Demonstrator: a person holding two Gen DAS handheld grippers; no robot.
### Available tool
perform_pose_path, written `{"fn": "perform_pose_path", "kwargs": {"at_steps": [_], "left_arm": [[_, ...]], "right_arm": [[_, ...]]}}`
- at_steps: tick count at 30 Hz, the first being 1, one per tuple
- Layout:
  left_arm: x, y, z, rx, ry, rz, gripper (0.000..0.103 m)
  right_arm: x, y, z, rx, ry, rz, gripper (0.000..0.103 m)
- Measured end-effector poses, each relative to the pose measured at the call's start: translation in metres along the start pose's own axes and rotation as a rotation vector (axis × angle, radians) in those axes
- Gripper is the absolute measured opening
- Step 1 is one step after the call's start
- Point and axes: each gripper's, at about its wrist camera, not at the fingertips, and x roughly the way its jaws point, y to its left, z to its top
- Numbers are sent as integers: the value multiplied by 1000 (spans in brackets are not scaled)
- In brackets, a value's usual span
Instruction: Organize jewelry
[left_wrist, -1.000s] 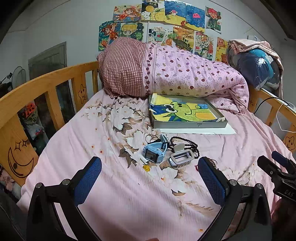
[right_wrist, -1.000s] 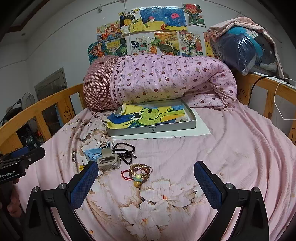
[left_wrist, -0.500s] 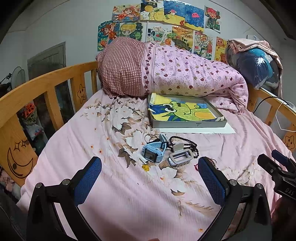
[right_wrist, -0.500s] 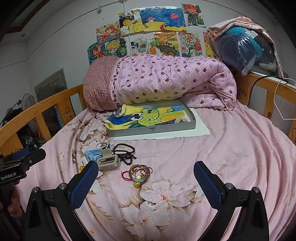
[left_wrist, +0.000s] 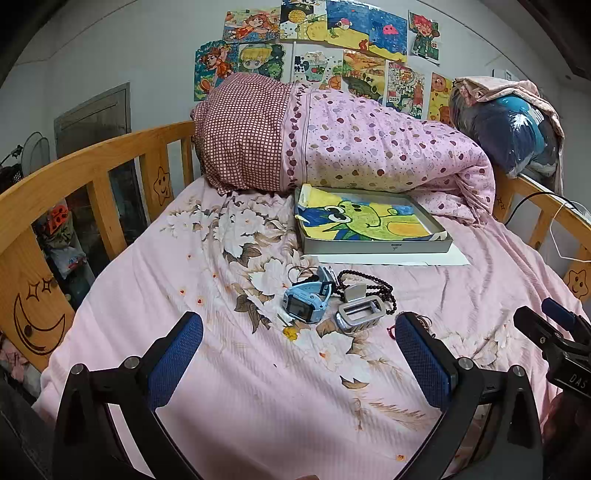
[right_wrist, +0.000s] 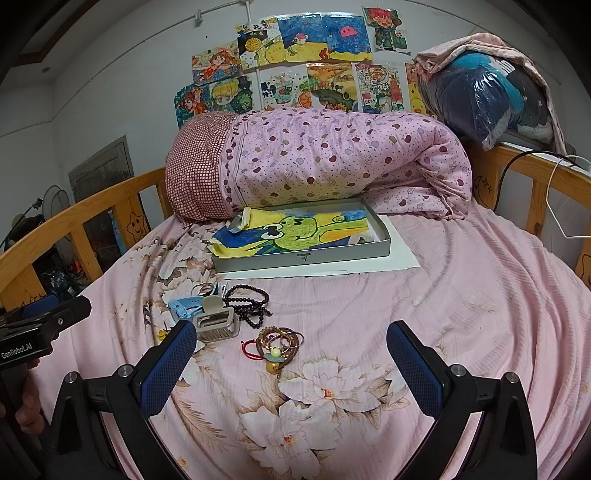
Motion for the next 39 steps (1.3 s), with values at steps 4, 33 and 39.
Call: {"fn": "perform_pose_path", "kwargs": {"at_steps": [4,33,39], "left_arm": [[0,0,1,1,1,1,102],[-1,-2,0,0,3,1,102],[-1,-4,-1,0,4,-1,102]], "right_arm": [[0,0,0,0,0,1,103],[0,1,0,0,1,0,103],[-1,1,0,-1,2,0,103]]}}
